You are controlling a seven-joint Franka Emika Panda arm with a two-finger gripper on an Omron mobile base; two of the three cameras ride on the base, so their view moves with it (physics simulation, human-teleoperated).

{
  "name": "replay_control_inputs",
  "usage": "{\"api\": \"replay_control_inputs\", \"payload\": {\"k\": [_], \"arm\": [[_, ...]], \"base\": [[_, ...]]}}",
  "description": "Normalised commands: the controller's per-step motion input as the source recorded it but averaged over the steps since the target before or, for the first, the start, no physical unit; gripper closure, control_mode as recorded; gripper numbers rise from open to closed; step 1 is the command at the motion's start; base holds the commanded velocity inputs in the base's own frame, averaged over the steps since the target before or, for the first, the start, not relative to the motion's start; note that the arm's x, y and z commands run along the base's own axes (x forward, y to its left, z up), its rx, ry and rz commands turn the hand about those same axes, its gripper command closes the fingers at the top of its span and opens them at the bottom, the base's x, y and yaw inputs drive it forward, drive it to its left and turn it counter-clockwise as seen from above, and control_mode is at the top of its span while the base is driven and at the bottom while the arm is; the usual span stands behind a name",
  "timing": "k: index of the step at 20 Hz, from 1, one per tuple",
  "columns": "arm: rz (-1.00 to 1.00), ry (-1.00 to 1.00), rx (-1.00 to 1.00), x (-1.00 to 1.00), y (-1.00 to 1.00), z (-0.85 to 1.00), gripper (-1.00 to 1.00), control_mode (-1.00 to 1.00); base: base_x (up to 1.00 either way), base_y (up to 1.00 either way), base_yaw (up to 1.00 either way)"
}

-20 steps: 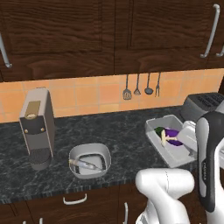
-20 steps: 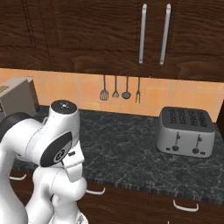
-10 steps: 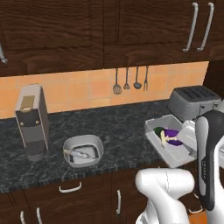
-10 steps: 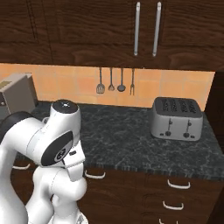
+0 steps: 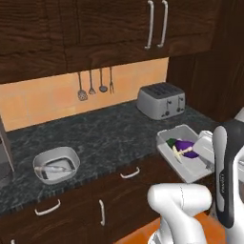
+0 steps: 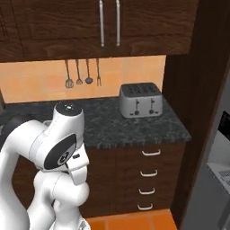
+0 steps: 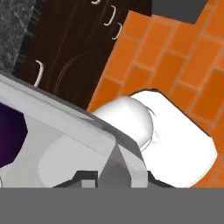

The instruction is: Take the meat container that has the fish and place it on the second highest rack of the freezer. Then take the vegetable container that has the mushroom and eggplant and place it on the highest rack of the freezer.

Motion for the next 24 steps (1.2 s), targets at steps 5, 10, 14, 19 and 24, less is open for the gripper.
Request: {"api": "replay_control_inputs", "payload": {"k": [5,10,14,19,24], "arm": [[0.0,0.0,0.0,0.0,0.0,0.0,1.0,1.0],[0.0,0.0,0.0,0.0,0.0,0.0,1.0,1.0],[0.0,0.0,0.0,0.0,0.0,0.0,1.0,1.0],[0.0,0.0,0.0,0.0,0.0,0.0,1.0,1.0],[0.0,0.0,0.0,0.0,0.0,0.0,1.0,1.0]], "base": [[-0.53,0.0,-0.56],[-0.23,0.01,-0.71],[0.0,0.01,-0.83],[0.0,0.0,-0.8],[0.03,0.0,-0.84]]}}
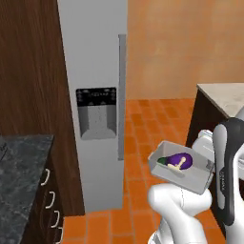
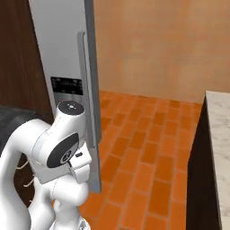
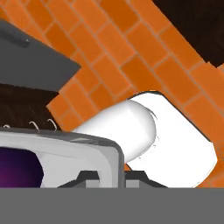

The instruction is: Take the meat container that has the fish and place it on the second highest rack of the freezer. Then take the vegetable container that has the mushroom and eggplant and place it on the highest rack of the freezer.

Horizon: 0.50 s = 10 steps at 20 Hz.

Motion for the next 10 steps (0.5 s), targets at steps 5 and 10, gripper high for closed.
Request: {"api": "replay_control_inputs", "payload": {"k": [5,10], "arm": [[0.0,0.0,0.0,0.0,0.0,0.0,1.0,1.0],[0.0,0.0,0.0,0.0,0.0,0.0,1.0,1.0]], "base": [[0.18,-0.04,-0.75],[0.89,-0.23,-0.35]]}}
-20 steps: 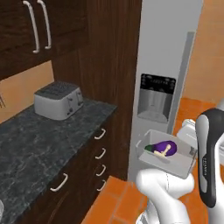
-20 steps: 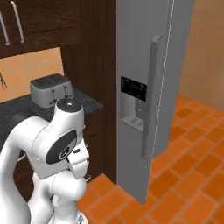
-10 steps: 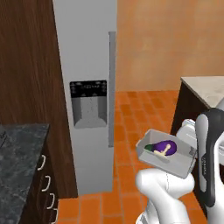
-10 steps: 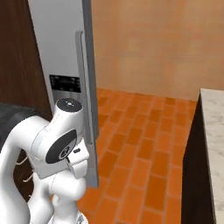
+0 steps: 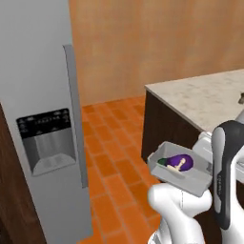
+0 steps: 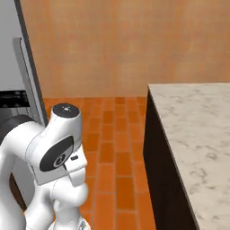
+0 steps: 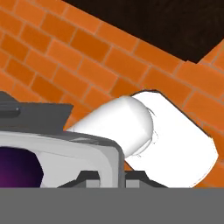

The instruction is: Take the meat container that has the fish and place it on the second highest rack of the freezer. Then take the vegetable container that has the mushroom and eggplant and place it on the highest rack of the freezer.

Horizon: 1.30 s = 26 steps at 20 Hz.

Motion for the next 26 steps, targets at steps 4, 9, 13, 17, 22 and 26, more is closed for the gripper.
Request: {"api": "replay_control_inputs", "payload": {"k": [4,9,13,17,22,26], "arm": [[0.0,0.0,0.0,0.0,0.0,0.0,1.0,1.0],[0.0,0.0,0.0,0.0,0.0,0.0,1.0,1.0],[0.0,0.0,0.0,0.0,0.0,0.0,1.0,1.0],[0.0,0.0,0.0,0.0,0.0,0.0,1.0,1.0],[0.0,0.0,0.0,0.0,0.0,0.0,1.0,1.0],[0.0,0.0,0.0,0.0,0.0,0.0,1.0,1.0]], "base": [[1.0,-0.35,-0.08],[1.0,-0.54,0.02],[1.0,-0.08,0.22],[1.0,0.0,0.32],[1.0,-0.08,0.35],[0.96,-0.05,0.61]]}}
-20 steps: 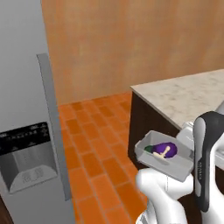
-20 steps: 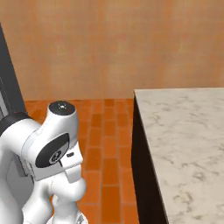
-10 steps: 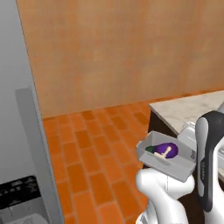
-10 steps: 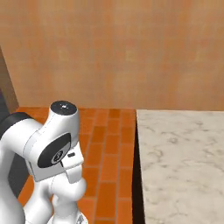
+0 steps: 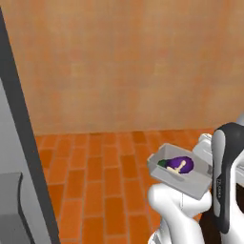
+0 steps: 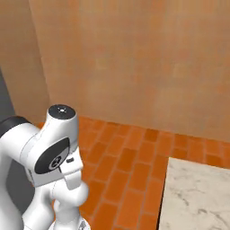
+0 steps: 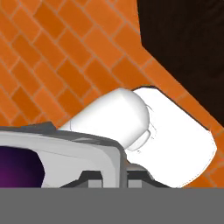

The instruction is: Take the meat container that has the fish and place it on the second highest rack of the freezer. Then take the vegetable container that has the mushroom and eggplant and place it on the highest rack of the freezer.

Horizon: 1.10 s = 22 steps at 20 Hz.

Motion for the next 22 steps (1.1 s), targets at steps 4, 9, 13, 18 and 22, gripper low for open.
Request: {"api": "replay_control_inputs", "payload": {"k": [4,9,13,18,22], "arm": [[0.0,0.0,0.0,0.0,0.0,0.0,1.0,1.0],[0.0,0.0,0.0,0.0,0.0,0.0,1.0,1.0],[0.0,0.0,0.0,0.0,0.0,0.0,1.0,1.0],[0.0,0.0,0.0,0.0,0.0,0.0,1.0,1.0],[0.0,0.0,0.0,0.0,0.0,0.0,1.0,1.0]], "base": [[0.79,-0.11,0.76],[0.45,-0.06,0.89],[0.07,-0.01,0.99],[0.16,-0.17,0.95],[0.1,-0.15,0.82]]}}
